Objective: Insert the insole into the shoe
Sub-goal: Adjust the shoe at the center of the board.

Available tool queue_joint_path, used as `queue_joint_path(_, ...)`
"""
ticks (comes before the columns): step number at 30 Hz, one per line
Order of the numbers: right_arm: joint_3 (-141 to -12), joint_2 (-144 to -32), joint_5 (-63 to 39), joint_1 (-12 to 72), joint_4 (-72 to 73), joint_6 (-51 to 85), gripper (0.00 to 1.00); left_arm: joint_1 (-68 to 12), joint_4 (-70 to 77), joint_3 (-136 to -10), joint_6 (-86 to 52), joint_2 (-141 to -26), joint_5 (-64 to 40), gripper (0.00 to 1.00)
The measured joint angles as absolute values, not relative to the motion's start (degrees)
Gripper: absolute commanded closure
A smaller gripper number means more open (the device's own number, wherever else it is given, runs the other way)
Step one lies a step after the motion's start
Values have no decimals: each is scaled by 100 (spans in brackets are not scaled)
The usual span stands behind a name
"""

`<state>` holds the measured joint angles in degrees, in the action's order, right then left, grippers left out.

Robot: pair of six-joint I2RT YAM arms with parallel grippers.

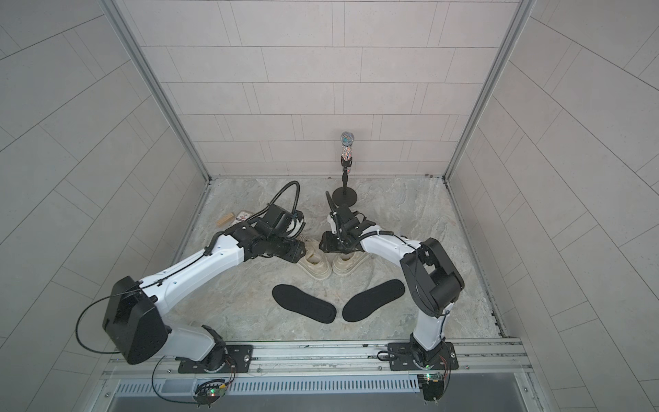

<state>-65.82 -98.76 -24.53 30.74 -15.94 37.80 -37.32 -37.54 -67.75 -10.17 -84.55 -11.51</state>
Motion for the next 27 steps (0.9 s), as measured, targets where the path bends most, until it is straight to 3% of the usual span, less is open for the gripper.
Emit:
queue_joint_path(9,-5972,-9089,-2847,2488,-1415,4318,54,-4012,-3968,-7767,-344,-9797,-849,57)
queue_joint_path(17,-5909,-9050,-2958,2346,-1420,4405,54,-4049,-4195,-7830,-228,-10162,-373,59)
queue_joint_path(23,-5909,-9050,-3028,2346,-1420,4425,54,-4097,-4239,-8058,-231,-10654,180,53)
queue_joint_path(27,-5909,-9050,-3065,2346,-1422,4429,54,-4141,-4248,-8138,-235,-10908,408,42)
